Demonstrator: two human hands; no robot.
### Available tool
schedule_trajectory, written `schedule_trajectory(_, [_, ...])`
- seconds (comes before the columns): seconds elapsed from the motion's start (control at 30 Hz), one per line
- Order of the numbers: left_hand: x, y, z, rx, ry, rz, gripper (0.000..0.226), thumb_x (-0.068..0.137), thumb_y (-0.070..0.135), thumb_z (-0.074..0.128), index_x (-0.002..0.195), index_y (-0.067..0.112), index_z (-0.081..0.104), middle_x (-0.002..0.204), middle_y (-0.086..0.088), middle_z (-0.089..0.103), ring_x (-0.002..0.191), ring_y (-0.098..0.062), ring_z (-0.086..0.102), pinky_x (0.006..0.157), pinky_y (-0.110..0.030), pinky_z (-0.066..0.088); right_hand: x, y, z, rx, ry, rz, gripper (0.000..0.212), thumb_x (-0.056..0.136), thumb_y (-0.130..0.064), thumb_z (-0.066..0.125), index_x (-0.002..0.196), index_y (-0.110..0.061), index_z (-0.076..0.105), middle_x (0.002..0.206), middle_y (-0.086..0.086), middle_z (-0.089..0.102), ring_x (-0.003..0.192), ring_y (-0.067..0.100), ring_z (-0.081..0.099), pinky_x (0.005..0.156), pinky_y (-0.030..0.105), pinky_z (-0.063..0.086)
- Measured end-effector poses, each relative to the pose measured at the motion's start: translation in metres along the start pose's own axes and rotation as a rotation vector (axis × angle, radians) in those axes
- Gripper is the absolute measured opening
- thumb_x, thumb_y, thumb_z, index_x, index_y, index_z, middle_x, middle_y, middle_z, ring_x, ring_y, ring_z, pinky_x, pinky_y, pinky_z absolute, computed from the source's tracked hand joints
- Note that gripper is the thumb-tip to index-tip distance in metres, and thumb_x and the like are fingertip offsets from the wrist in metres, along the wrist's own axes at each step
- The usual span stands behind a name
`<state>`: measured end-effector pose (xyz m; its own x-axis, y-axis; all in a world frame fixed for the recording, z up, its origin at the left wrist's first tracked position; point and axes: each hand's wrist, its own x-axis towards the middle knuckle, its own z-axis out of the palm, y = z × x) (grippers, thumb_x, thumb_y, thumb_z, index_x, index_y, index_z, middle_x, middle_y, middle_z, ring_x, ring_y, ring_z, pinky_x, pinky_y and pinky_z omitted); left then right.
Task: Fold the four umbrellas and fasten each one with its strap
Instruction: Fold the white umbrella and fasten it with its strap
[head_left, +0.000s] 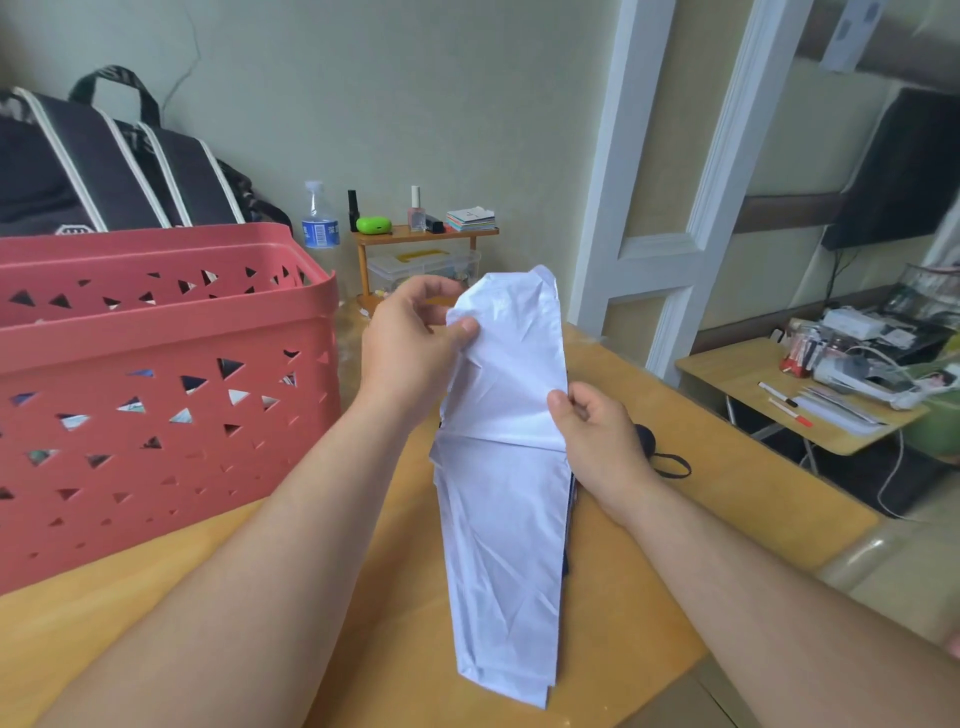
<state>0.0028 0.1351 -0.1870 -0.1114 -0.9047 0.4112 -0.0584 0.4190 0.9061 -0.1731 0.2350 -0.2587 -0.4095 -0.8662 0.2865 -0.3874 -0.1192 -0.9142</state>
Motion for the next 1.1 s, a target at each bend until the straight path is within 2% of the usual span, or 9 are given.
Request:
schedule_trajectory(0.1, [-0.002,0.001,0.007,-0.119,0.008,-0.013,0.014,0.091,0.024,0.075,0.102,0.032,0.069,0.084,0.004,0.075,0.071,-0.013,0.065,0.076,-0.036,0.055,-0.002,-0.008,-0.005,0.031,-0.035,-0.017,0.012,0.101,-0.028,0.064,0.092,-0.022,0.065,0.082,-0.018,0.066,0.076,0.005,0.061,0.072,0.028,0.047])
schedule_trajectory(0.17, [-0.001,0.001,0.011,-0.226,-0.042,-0.044,0.02,0.096,0.018,0.07,0.11,0.032,0.067,0.093,-0.005,0.076,0.076,-0.014,0.065,0.08,-0.041,0.056,-0.01,-0.013,-0.012,-0.149,0.162,-0.134,0.014,0.093,-0.028,0.071,0.106,-0.029,0.065,0.106,-0.017,0.067,0.103,0.007,0.062,0.089,0.027,0.049])
schedule_trajectory(0.23, [-0.002,0.0,0.014,-0.267,-0.132,-0.049,0.036,0.097,0.006,0.066,0.12,0.034,0.064,0.105,-0.004,0.077,0.083,-0.012,0.065,0.079,-0.033,0.053,-0.027,-0.021,-0.014,-0.347,0.322,-0.374,0.017,0.088,-0.02,0.071,0.102,-0.024,0.061,0.101,-0.012,0.059,0.1,0.014,0.057,0.086,0.03,0.047])
schedule_trajectory(0.33, [-0.005,-0.001,0.018,-0.274,-0.229,-0.044,0.055,0.092,-0.01,0.061,0.124,0.035,0.065,0.116,0.002,0.078,0.09,-0.015,0.068,0.083,-0.034,0.052,-0.056,-0.025,-0.001,-0.575,-0.112,-0.608,0.039,0.087,-0.027,0.065,0.125,-0.021,0.063,0.124,-0.005,0.056,0.115,0.018,0.054,0.098,0.031,0.047])
schedule_trajectory(0.43, [-0.009,0.0,0.019,-0.218,-0.221,-0.008,0.054,0.09,-0.012,0.061,0.123,0.03,0.069,0.116,0.004,0.078,0.096,-0.011,0.071,0.087,-0.034,0.055,-0.068,-0.018,0.012,-0.882,-0.496,-0.343,0.076,0.097,-0.058,0.049,0.162,-0.041,0.013,0.169,-0.014,0.0,0.156,0.017,0.001,0.126,0.042,0.014])
schedule_trajectory(0.5, [-0.008,0.002,0.017,-0.238,-0.213,-0.018,0.051,0.09,-0.013,0.061,0.117,0.028,0.073,0.113,0.002,0.079,0.107,-0.013,0.073,0.098,-0.037,0.056,-0.072,-0.015,0.017,-1.017,-0.602,-0.238,0.074,0.102,-0.067,0.031,0.162,-0.045,-0.005,0.167,-0.018,-0.029,0.154,0.014,-0.029,0.126,0.055,-0.007])
schedule_trajectory(0.57, [-0.006,0.005,0.016,-0.314,-0.221,-0.085,0.048,0.09,-0.014,0.063,0.116,0.025,0.074,0.114,-0.003,0.079,0.115,-0.02,0.072,0.098,-0.035,0.056,-0.074,-0.015,0.02,-1.07,-0.638,-0.215,0.07,0.103,-0.068,0.022,0.161,-0.044,-0.009,0.164,-0.017,-0.036,0.151,0.015,-0.037,0.122,0.061,-0.013])
schedule_trajectory(0.93, [-0.003,0.015,0.01,-0.426,-0.203,-0.27,0.023,0.094,0.012,0.077,0.114,0.021,0.072,0.102,-0.01,0.077,0.092,-0.025,0.075,0.084,-0.035,0.063,-0.08,-0.02,0.018,-1.08,-0.706,-0.164,0.068,0.104,-0.068,0.017,0.161,-0.045,-0.01,0.164,-0.019,-0.035,0.15,0.014,-0.039,0.122,0.061,-0.016])
schedule_trajectory(1.1, [0.002,0.009,0.009,-0.258,-0.188,-0.184,0.029,0.095,0.013,0.073,0.114,0.035,0.075,0.116,-0.016,0.075,0.108,-0.032,0.074,0.103,-0.048,0.056,-0.083,-0.018,0.017,-1.068,-0.661,-0.186,0.067,0.103,-0.069,0.019,0.162,-0.047,-0.005,0.166,-0.021,-0.031,0.151,0.011,-0.036,0.123,0.059,-0.015])
